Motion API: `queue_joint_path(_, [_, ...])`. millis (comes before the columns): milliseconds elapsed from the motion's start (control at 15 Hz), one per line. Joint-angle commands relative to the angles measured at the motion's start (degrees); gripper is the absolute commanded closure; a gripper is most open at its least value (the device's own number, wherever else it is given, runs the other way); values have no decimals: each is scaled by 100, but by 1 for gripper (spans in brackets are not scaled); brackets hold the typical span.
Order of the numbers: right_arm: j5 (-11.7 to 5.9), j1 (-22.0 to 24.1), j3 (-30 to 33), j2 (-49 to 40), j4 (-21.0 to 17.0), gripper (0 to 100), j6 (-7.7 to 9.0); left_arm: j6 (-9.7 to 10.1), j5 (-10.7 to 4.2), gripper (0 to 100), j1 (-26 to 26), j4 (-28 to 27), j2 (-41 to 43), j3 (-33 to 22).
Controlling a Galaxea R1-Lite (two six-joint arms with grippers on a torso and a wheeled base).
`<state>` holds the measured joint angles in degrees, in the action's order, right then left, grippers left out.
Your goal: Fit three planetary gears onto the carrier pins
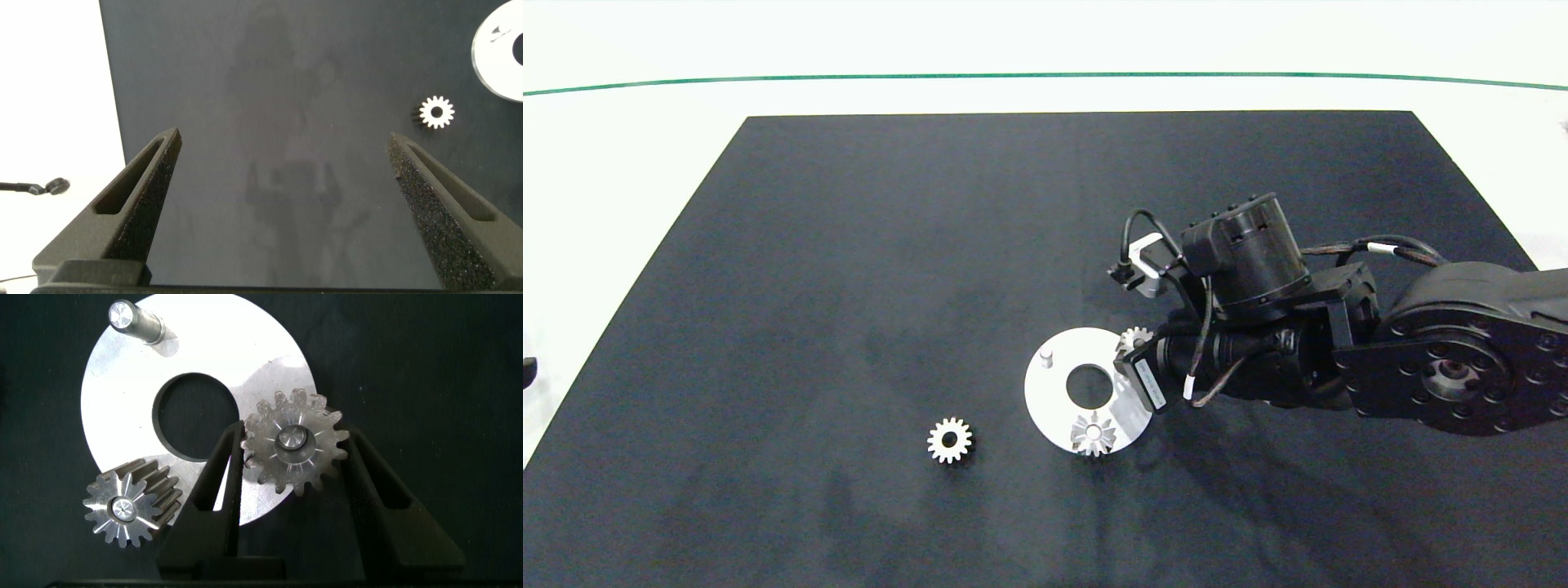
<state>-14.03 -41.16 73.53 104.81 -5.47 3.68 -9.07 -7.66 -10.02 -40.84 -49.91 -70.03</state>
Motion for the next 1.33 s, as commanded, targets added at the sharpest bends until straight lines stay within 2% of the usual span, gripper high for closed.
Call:
queue_joint_path(67, [-3,-15,-23,-40,2,72,10,-7,-8,0,-9,-21,-1,-1])
queue_joint_path(133, [-3,-15,-41,-49,2,72,1,-7,-8,0,-9,-21,-1,-1])
queue_joint_path(200, [-12,-15,-67,-49,2,0,10,-7,-8,0,-9,-21,-10,7])
queue_joint_path(667, [-21,-24,-120,-436,-42,0,19,-7,-8,0,-9,-29,-45,87])
queue_joint_path(733, [-135,-24,-340,-849,-50,0,19,-7,-8,0,-9,-29,-63,139])
queue_joint_path(800, [-399,-24,-797,-1358,-6,0,45,-7,10,0,-26,6,-89,236])
queue_joint_path(867, [-891,-68,-1139,-1912,46,0,89,-7,106,0,-61,41,-212,271])
queue_joint_path(933, [-1198,-165,-1430,-2431,64,0,89,10,221,0,-149,41,-300,403])
queue_joint_path(1000, [-1286,-235,-1649,-2993,38,0,106,2,388,0,-395,50,-318,544])
queue_joint_path(1067, [-1295,-226,-1878,-3556,-6,0,168,-25,555,0,-967,173,-406,535])
queue_joint_path(1133, [-1295,-217,-2027,-4013,-24,0,326,-33,528,0,-1608,454,-537,535])
queue_joint_path(1200, [-1304,-217,-2106,-4408,-68,0,502,-33,467,0,-2118,718,-740,570])
queue_joint_path(1267, [-1295,-174,-2036,-4637,-112,0,757,-42,335,0,-2338,858,-1030,587])
queue_joint_path(1333, [-1295,-156,-2010,-4769,-112,0,906,-51,150,0,-2391,1008,-1372,614])
